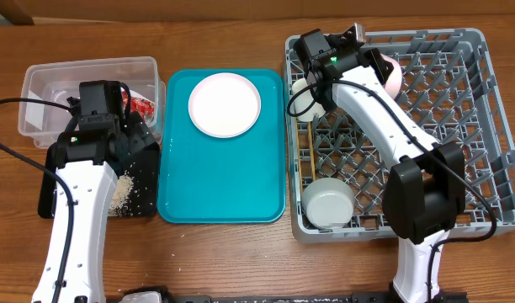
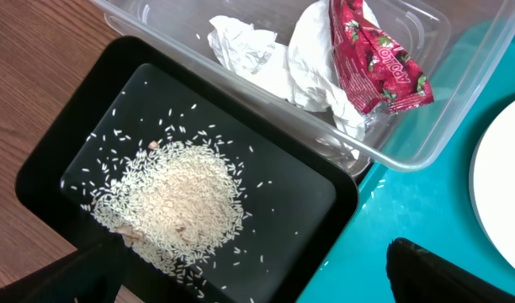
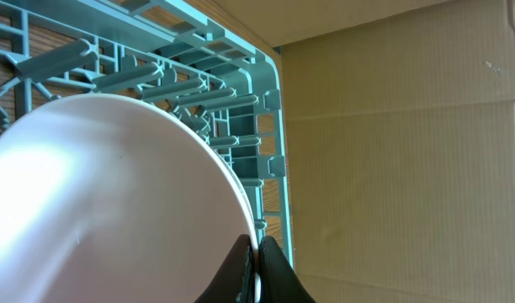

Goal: Sort waste into correct bins and load items into the dishwasher
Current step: 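Carry the pink bowl right over the grey rack's upper area, then lower the pink bowl into the rack beside the white cup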

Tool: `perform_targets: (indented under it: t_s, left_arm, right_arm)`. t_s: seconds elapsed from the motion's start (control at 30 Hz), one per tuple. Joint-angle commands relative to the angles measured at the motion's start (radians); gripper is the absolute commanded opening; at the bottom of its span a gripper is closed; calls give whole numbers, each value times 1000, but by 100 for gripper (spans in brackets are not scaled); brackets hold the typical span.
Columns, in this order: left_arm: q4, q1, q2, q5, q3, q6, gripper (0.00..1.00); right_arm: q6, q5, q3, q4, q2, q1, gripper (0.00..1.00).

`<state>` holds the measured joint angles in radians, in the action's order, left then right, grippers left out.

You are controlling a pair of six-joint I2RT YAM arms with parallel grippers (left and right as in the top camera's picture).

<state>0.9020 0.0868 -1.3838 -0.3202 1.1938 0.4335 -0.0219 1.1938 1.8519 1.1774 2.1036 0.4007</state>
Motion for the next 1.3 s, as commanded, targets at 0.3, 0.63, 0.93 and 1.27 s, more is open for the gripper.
perform_targets:
  t_s: [0.3,0.63,0.93,1.27]
  left_arm:
    - [-1,3,10,7,11,-11,100]
    - [-1,3,10,7,11,-11,100]
    - [-1,3,10,7,11,-11,100]
    - [-1,5,10,7,11,-11,100]
  right_arm:
    - [240,113,-1,-138,1,-3,4]
    - [346,125,-150,-183,1,-1,4]
    - [466,167,-196,-310,1,45,4]
    - [468,138,-196,-358,1,101,5]
